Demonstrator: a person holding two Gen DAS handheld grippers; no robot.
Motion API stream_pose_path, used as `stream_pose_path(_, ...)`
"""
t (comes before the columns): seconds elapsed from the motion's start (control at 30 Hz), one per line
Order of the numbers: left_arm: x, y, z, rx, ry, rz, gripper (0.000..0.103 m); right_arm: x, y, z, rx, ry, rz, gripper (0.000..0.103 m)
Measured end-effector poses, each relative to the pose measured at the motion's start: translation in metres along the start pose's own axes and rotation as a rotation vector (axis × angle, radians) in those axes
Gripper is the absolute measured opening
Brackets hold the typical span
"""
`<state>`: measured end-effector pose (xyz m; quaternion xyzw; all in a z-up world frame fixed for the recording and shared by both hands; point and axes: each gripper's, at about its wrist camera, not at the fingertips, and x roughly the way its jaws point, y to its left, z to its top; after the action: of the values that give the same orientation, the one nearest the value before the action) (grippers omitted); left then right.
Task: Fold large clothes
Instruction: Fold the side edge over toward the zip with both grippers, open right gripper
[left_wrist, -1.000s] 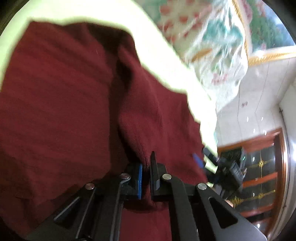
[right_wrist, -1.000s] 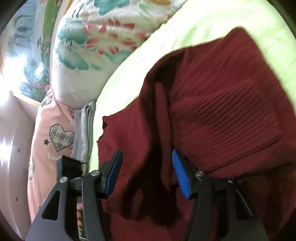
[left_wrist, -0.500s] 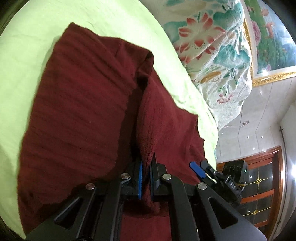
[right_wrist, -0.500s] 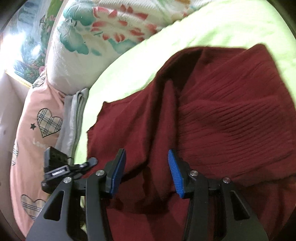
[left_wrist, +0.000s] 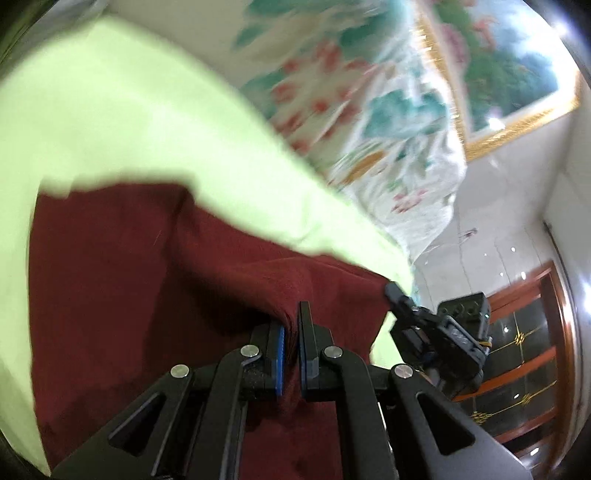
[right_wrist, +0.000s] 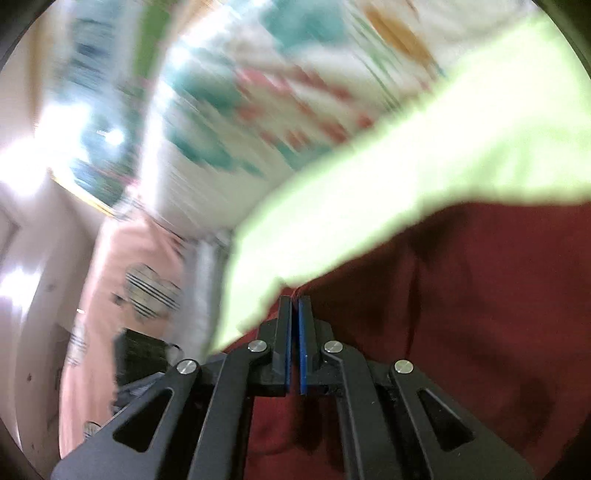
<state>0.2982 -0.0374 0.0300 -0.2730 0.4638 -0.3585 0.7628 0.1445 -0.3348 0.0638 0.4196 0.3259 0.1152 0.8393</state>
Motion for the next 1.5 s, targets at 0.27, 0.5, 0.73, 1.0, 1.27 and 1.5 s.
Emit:
stream_pose_path(0.27, 0.007, 0.014, -0.029, 0.047, 0.027, 0.026, 0.004, -0.017, -0.029, -0.035, -0.024, 0.043, -0.112, 0.003)
stream_pose_path(0.5, 0.018, 0.069, -0.074, -0.057, 0.112, 0.104, 0.006, -0.022, -0.080, -0.074, 0.134, 0.114, -0.143, 0.007)
stream_pose_path(0.73, -0.005, 0.062, -0.061, -0.036, 0.057, 0.105, 0.041, -0.027, -0.073, -0.068, 0.117, 0.104, -0.182, 0.012)
stream_pose_path(1.0, 0.018, 0.069, -0.063, -0.059, 0.110, 0.146, 0.043, 0.023, -0.055, -0.083, 0.055, 0.203, -0.195, 0.045)
stream_pose_path(1.27, 0.028, 0.076, -0.060, -0.069, 0.116, 0.193, 0.025, 0.048, -0.030, -0.093, -0.121, 0.253, -0.334, 0.021)
stream_pose_path(1.5, 0.032, 0.070, -0.064, -0.046, 0.128, 0.200, 0.016, -0.026, -0.053, -0.081, -0.004, 0.042, -0.345, 0.004)
